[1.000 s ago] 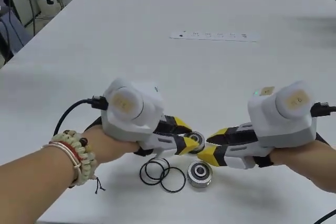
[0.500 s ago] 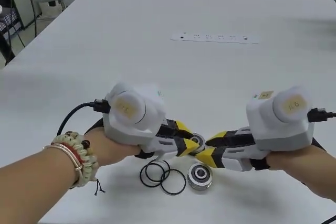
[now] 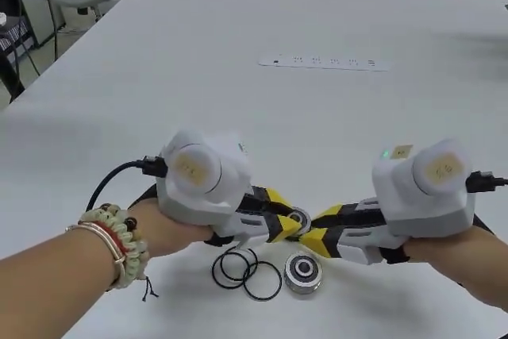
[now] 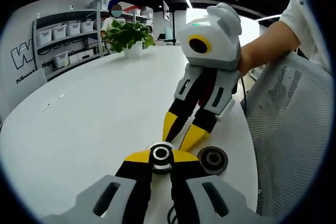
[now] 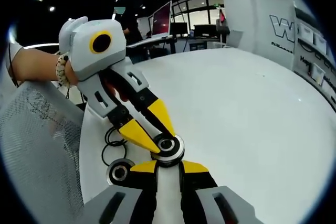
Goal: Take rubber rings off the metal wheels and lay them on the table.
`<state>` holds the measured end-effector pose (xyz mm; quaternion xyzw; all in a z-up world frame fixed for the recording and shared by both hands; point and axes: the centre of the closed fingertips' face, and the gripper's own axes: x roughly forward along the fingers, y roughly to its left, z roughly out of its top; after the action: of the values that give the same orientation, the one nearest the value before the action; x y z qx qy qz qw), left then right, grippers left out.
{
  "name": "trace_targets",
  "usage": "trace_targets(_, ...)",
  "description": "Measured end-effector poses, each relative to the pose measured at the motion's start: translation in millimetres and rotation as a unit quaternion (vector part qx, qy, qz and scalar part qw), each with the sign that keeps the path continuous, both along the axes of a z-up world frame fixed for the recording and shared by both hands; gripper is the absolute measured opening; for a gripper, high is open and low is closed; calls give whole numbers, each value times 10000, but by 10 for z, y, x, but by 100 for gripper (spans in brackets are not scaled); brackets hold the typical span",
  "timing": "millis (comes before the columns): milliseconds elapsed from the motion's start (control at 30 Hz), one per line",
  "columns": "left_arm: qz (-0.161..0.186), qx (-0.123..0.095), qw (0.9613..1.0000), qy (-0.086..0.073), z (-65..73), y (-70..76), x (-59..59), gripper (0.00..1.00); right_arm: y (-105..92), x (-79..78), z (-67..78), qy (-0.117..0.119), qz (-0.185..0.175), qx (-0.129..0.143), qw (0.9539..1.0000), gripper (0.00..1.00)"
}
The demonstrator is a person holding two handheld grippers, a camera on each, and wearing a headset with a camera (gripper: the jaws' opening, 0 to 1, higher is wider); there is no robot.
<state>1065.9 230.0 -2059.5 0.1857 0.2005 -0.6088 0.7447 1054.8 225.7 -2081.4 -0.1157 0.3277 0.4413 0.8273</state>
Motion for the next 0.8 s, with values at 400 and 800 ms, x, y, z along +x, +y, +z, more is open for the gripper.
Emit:
trace_targets(400,-60,17,10000,42,-6,14,-14,7,-24,31,13,-63,-80,-28,9999,0)
trace_targets(800,-225,61,9997,5,-8,20,-18,7,-80,59,27,461,-554,440,9964,0)
